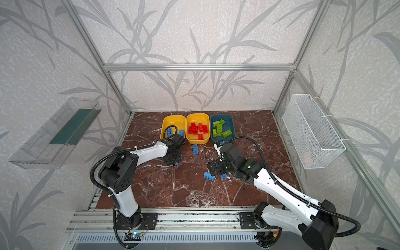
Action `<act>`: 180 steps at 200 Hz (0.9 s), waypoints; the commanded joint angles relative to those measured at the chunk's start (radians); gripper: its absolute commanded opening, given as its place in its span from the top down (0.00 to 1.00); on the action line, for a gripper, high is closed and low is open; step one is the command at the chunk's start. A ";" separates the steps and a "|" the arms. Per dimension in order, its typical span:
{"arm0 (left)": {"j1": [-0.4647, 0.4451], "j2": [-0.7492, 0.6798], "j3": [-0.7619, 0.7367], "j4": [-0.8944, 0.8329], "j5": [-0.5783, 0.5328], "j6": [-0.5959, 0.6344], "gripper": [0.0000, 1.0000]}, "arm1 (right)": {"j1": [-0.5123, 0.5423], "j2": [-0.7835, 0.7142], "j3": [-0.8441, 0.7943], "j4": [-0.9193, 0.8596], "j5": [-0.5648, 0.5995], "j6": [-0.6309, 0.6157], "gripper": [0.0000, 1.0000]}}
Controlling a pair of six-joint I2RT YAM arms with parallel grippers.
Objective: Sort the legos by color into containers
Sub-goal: 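Carry the blue brick into the blue-brick yellow tub with the left gripper, release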
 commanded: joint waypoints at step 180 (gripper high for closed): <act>0.151 0.217 0.698 -0.250 -0.126 0.277 0.88 | -0.002 -0.105 0.057 -0.089 0.008 -0.014 0.01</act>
